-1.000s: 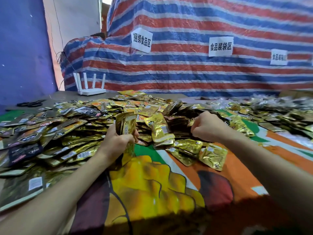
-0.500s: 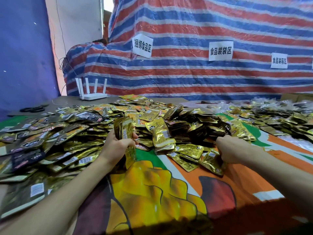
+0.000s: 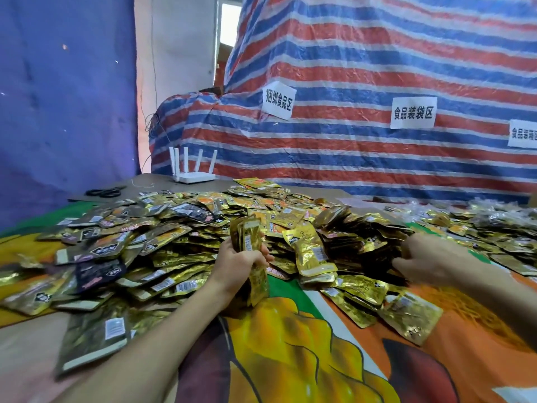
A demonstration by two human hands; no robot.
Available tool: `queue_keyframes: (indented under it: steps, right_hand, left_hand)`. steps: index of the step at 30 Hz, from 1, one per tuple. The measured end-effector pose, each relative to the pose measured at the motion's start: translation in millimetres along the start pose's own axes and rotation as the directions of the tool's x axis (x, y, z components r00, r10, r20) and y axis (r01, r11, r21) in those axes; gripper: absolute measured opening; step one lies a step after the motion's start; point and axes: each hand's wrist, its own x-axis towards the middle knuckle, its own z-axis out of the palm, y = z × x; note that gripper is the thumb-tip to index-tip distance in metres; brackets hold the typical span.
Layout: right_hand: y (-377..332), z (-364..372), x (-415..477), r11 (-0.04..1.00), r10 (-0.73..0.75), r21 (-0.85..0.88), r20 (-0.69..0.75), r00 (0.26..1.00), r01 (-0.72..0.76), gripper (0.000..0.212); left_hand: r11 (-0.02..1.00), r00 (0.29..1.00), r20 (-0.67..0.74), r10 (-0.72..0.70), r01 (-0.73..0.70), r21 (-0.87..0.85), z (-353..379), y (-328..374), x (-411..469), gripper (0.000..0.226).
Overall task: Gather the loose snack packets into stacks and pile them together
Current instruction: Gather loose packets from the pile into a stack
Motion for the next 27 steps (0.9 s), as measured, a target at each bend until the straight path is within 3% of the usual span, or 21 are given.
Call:
queue_keyframes:
  steps: [2,4,8,12,13,14,16,21,22,24,26,27]
  right_hand:
    - [-22.6,-12.4,1.7,0.93,-0.061,0.353,-0.132,0.989,0.105,0.03]
    - [-59.2,-17.7,-0.1,0.768,-0.146,0.605,-0.151,0.978,0.208,0.026]
    - [-134.4,-8.4,-3.4,0.485,-0.317,0.838,-0.098,0.943,0.25,0.019]
    - [-182.9,9.1,3.9,0.281,-0.307,0.917,-0.194,0.932,0.283,0.018]
    - [-187.9,13.9,5.7,0.246,-0.282,0.925,-0.218,0.934,0.29,0.017]
    - [-190.1,18.9,8.3,0.234,-0.259,0.922,-0.246,0.934,0.308,0.014]
    - [-188.2,26.8,12.8,0.244,-0.227,0.91,-0.283,0.932,0.336,0.012]
    - [-170.7,37.6,20.8,0.213,-0.134,0.931,-0.272,0.953,0.296,0.023]
    - [-166.0,38.8,22.2,0.155,-0.133,0.957,-0.225,0.965,0.245,0.03]
    - [-155.4,40.7,26.8,-0.068,-0.183,0.993,-0.112,0.977,0.101,0.039]
    - [-147.0,39.3,30.6,-0.27,-0.279,0.963,-0.057,0.959,-0.021,0.031]
    - [-145.3,38.7,31.0,-0.31,-0.324,0.949,-0.056,0.944,-0.05,0.023]
  left_hand:
    - [0.998,1.0,-0.011,-0.024,0.023,-0.057,0.2,2.3,-0.1,0.033]
    - [0.994,0.997,0.02,-0.071,0.072,-0.087,-1.2,3.4,0.0,0.037]
    - [0.981,0.971,0.152,-0.186,0.193,-0.03,-6.8,7.5,-2.2,0.038]
    - [0.966,0.962,0.09,-0.257,0.259,-0.002,-10.7,9.7,-1.2,0.04]
    - [0.965,0.963,0.072,-0.26,0.261,-0.004,-11.5,7.5,0.9,0.03]
    - [0.968,0.966,0.055,-0.251,0.251,0.012,-12.2,6.7,2.3,0.016]
    - [0.97,0.969,0.046,-0.242,0.242,0.006,-15.3,8.5,3.7,0.012]
    - [0.948,0.946,0.166,-0.278,0.298,-0.112,-26.6,10.5,10.6,0.047]
    - [0.929,0.937,0.219,-0.271,0.314,-0.195,-29.3,9.2,12.2,0.046]
    - [0.846,0.915,0.35,-0.2,0.341,-0.409,-33.5,9.7,13.2,0.047]
    - [0.793,0.901,0.409,-0.145,0.353,-0.496,-37.2,12.4,14.1,0.049]
    - [0.806,0.9,0.409,-0.153,0.353,-0.475,-38.6,12.1,15.5,0.048]
